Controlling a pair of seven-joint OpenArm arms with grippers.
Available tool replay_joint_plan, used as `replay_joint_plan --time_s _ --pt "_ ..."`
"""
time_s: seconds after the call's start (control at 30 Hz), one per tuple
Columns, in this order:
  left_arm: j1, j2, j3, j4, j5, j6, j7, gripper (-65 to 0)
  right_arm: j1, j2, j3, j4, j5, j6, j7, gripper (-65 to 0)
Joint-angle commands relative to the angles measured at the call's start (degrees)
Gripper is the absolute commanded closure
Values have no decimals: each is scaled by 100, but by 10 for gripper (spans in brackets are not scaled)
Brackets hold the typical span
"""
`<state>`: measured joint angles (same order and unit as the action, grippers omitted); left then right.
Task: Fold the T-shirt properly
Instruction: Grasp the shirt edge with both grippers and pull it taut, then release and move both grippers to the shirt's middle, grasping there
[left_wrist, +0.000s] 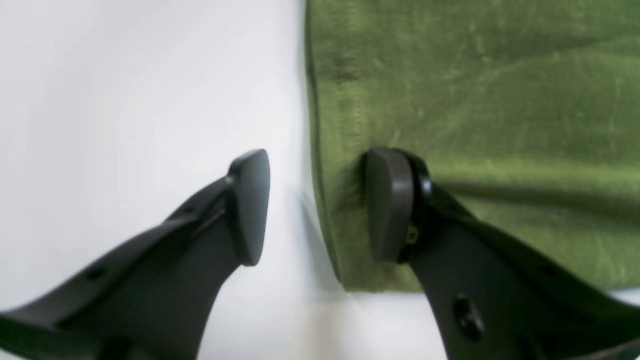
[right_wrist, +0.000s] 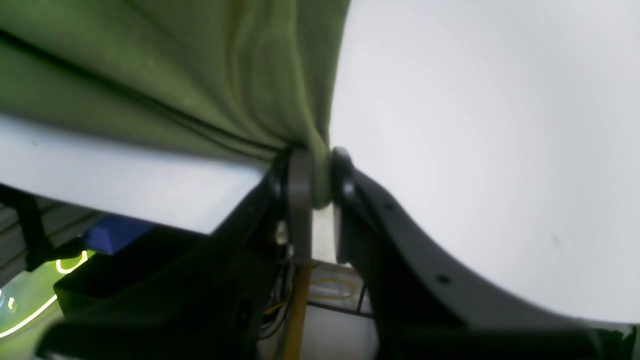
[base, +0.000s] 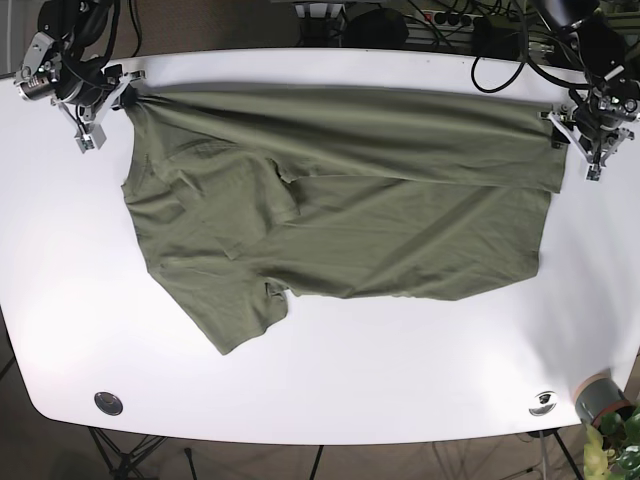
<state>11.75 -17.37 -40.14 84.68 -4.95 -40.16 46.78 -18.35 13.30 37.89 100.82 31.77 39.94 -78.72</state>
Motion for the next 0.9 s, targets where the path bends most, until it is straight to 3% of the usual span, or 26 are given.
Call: replay_joint_plan --time_s 0.0,0.13,0.3,0.37,0.7,0.87 --pt "-10 -202 -34 90 86 16 20 -279 -104 160 48 209 1 6 -18 -62" --pt "-10 -211 -52 90 69 16 29 -279 -253 178 48 578 1 6 -18 -90" --pt "-19 -220 -78 107 34 16 56 -279 -376 125 48 965 1 6 -18 -279" --pt "-36 -220 -87 274 34 16 56 -279 -394 125 48 1061 1 6 -18 -319" --pt "-36 -52 -272 1417 25 16 73 -285 -112 169 48 1211 -78 6 78 -320" --pt "-63 -52 -237 1628 25 16 73 -285 239 151 22 1202 -421 6 78 -320"
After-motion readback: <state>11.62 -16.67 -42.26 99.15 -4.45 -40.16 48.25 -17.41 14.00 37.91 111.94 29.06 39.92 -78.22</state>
